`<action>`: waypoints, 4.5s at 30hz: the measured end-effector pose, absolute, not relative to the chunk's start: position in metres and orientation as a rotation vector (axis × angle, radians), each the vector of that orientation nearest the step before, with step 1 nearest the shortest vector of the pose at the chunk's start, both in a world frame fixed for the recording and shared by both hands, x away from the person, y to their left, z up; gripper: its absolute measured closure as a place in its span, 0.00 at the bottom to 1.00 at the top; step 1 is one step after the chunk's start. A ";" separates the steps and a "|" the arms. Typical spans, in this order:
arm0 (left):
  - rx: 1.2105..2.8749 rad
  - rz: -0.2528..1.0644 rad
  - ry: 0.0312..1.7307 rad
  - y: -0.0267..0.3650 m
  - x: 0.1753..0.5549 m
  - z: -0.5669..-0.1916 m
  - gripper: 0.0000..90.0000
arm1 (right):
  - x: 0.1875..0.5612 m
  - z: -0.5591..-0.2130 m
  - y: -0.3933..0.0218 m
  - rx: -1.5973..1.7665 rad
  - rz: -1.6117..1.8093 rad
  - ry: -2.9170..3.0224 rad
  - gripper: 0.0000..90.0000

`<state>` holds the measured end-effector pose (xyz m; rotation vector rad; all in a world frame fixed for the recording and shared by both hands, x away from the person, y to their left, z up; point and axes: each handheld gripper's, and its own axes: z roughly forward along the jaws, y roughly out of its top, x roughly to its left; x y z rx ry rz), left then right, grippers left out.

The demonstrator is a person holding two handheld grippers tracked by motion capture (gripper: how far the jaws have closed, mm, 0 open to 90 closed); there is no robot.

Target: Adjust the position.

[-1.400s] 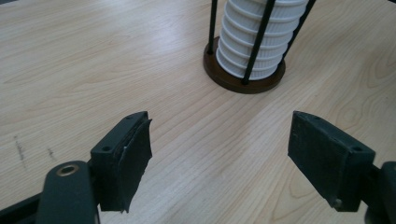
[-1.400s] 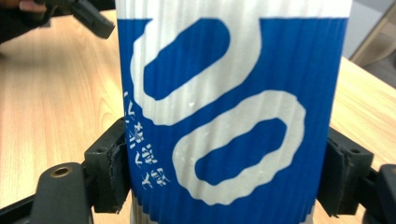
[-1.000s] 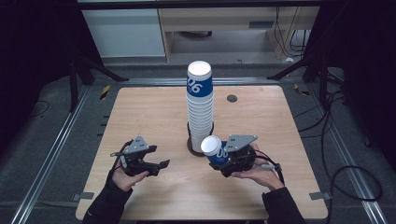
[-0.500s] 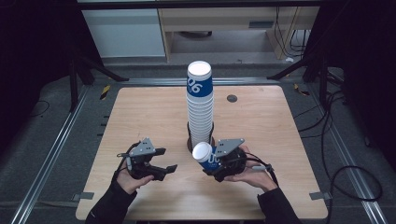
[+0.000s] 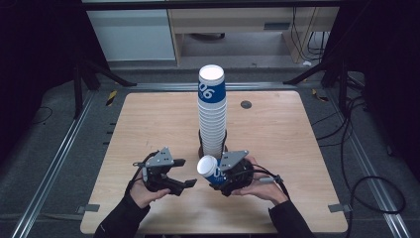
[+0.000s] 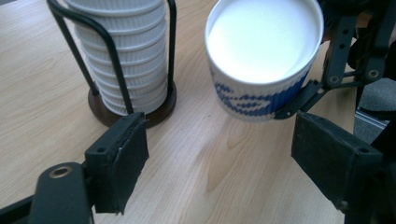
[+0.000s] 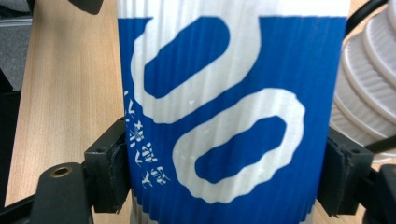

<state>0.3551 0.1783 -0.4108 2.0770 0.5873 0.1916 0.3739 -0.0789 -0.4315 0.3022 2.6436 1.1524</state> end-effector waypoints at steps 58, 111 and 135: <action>2.087 0.134 0.565 0.165 0.355 -0.411 0.29 | 0.365 -0.439 -0.045 0.270 1.159 2.669 0.08; 1.912 0.032 0.430 0.179 0.351 -0.404 0.29 | 0.368 -0.431 -0.072 0.307 1.535 2.655 0.14; 2.001 0.042 0.445 0.191 0.356 -0.398 0.17 | 0.370 -0.433 -0.077 0.274 1.361 2.684 0.17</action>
